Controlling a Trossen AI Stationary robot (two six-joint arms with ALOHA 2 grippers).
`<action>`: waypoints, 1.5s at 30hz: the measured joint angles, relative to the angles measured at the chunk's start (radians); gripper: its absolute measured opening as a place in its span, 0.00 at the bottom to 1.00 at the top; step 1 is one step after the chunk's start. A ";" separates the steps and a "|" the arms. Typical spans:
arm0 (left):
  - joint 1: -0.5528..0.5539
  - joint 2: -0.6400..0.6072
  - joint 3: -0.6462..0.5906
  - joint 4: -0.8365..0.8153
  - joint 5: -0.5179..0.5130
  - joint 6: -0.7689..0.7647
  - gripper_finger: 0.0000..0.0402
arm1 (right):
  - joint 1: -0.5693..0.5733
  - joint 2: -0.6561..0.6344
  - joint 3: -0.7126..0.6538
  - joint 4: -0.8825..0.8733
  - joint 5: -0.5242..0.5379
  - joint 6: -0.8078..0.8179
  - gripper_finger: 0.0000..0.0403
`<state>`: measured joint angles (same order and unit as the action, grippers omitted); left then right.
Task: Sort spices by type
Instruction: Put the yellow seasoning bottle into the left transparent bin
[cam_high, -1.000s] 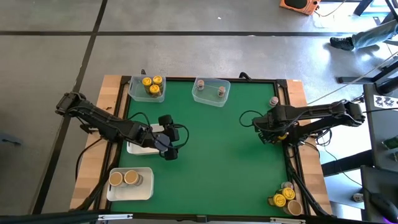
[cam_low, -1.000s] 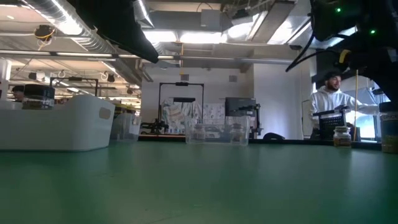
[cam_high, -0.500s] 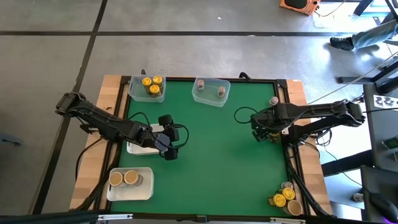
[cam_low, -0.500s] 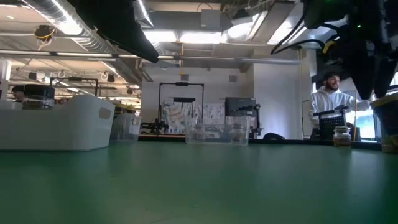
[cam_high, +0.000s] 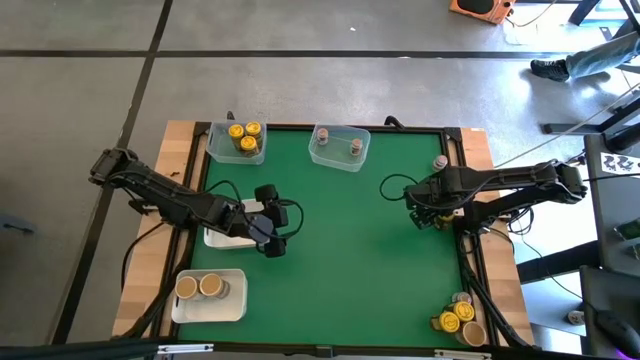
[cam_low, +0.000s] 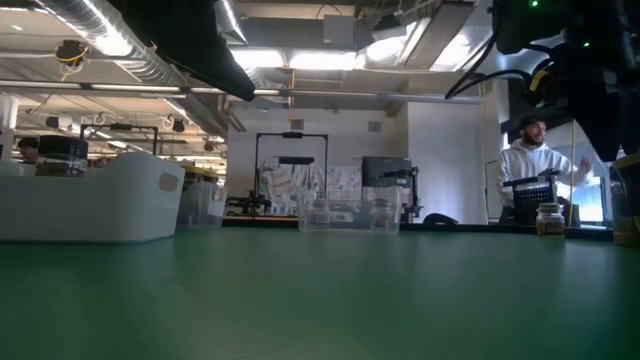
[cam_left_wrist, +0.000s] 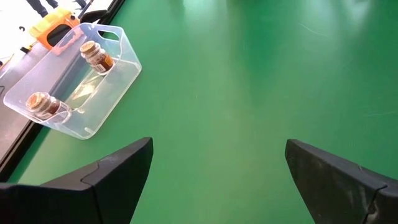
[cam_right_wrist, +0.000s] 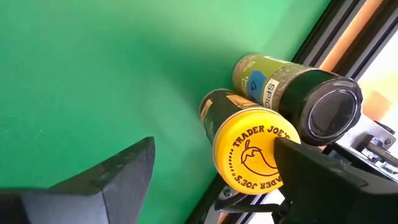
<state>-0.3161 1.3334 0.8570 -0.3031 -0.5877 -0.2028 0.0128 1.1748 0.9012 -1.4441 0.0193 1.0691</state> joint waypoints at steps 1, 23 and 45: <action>0.000 0.000 0.000 0.000 0.000 0.001 0.91 | 0.000 0.000 0.000 0.000 0.007 0.002 0.81; 0.001 0.000 0.000 0.000 0.000 0.020 0.91 | 0.000 0.000 0.093 -0.128 0.032 0.031 0.81; 0.001 0.000 0.000 -0.001 0.000 0.030 0.91 | 0.000 0.188 -0.014 -0.128 0.011 0.018 0.81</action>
<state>-0.3155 1.3331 0.8574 -0.3036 -0.5878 -0.1726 0.0128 1.3626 0.8875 -1.5718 0.0306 1.0871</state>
